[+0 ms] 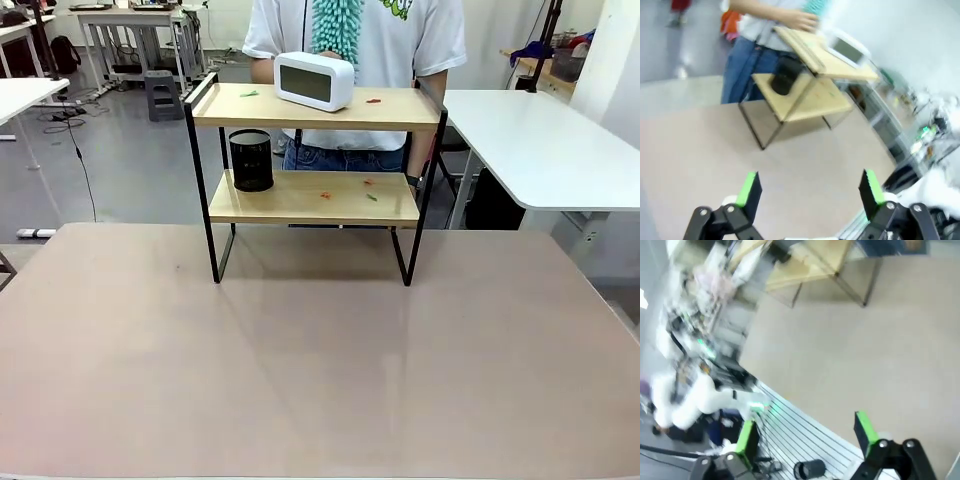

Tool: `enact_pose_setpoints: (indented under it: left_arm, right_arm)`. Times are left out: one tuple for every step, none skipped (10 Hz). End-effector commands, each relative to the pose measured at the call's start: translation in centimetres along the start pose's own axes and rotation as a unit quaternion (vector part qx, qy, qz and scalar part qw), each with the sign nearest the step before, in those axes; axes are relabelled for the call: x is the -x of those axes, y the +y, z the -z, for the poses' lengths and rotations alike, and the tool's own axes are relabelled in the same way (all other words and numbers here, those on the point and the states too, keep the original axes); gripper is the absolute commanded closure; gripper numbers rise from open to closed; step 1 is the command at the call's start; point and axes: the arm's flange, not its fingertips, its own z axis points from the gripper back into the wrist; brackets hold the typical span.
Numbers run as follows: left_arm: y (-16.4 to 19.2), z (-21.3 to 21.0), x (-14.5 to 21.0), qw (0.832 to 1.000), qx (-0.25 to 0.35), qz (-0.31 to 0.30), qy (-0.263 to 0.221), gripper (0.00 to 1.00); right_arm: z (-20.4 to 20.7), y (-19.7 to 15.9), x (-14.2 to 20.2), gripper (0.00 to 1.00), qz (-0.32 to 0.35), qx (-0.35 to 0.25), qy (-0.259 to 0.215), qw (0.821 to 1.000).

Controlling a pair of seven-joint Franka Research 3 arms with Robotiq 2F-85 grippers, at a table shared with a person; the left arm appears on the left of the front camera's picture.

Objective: Clean the shelf.
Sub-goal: Pick up the Duster from the human.

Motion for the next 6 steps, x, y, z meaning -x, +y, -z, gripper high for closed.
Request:
enact_pose_setpoints:
  left_arm:
    - [8.1, 0.7, 13.0, 0.991, 0.002, -0.126, -0.05, 0.0]
    - [11.2, 1.9, 14.5, 0.982, -0.023, -0.185, -0.018, 0.0]
    - [5.5, -3.8, 3.1, 0.997, -0.003, -0.072, -0.034, 0.0]
    - [5.5, -3.8, 3.1, 0.997, -0.003, -0.072, -0.034, 0.0]
    - [5.5, -3.8, 3.1, 0.997, -0.003, -0.072, -0.034, 0.0]
    - [5.5, -3.8, 3.1, 0.997, -0.003, -0.072, -0.034, 0.0]
  right_arm:
    - [1.1, -7.6, 0.5, 0.0, 0.211, -0.091, -0.227, 0.946]
    - [3.4, -7.7, 0.4, 0.0, 0.225, -0.056, -0.248, 0.94]
    - [-2.4, -5.2, 2.7, 0.0, 0.076, -0.02, -0.053, 0.996]
    - [-2.4, -5.2, 2.7, 0.0, 0.076, -0.02, -0.053, 0.996]
    - [-2.4, -5.2, 2.7, 0.0, 0.076, -0.02, -0.053, 0.996]
    - [-2.4, -5.2, 2.7, 0.0, 0.076, -0.02, -0.053, 0.996]
